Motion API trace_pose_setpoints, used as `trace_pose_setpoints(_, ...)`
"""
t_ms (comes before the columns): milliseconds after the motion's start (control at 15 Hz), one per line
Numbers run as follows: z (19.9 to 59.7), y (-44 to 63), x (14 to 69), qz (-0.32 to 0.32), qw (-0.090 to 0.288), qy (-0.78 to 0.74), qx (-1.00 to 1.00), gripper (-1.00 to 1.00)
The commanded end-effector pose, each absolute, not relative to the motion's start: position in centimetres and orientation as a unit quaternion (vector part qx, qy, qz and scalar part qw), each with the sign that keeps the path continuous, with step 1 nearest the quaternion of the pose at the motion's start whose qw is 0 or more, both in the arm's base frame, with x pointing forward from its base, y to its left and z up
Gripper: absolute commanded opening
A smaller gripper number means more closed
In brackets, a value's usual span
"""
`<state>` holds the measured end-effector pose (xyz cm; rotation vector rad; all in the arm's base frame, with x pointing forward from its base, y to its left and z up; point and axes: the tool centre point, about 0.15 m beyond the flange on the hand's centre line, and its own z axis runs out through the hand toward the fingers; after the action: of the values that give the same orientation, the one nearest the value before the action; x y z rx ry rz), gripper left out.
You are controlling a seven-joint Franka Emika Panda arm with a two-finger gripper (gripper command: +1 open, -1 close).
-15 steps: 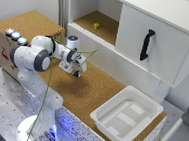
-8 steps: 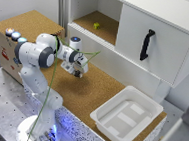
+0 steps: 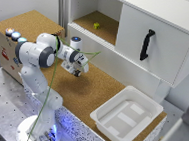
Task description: Rotate the purple block to the left
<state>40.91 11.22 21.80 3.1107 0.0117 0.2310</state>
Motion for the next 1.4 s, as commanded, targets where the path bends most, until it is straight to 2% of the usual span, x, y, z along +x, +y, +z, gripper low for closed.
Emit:
trace_pose_setpoints(0,28.2,12.5,38.9,0.084,0.081,0.035,0.993,-1.00)
trace_pose_setpoints(333,33.3,13.0,37.7,0.095,0.067,0.114,0.987,-1.00)
trace_pose_setpoints(800,32.7,11.7,38.0,0.067,-0.006,0.329,0.942,-1.00)
trace_pose_setpoints(933,32.0,12.2,37.4,0.073,0.015,0.411,0.909,-1.00)
trace_pose_setpoints(1333,29.1,13.8,36.3,0.077,0.029,0.598,0.797,-1.00)
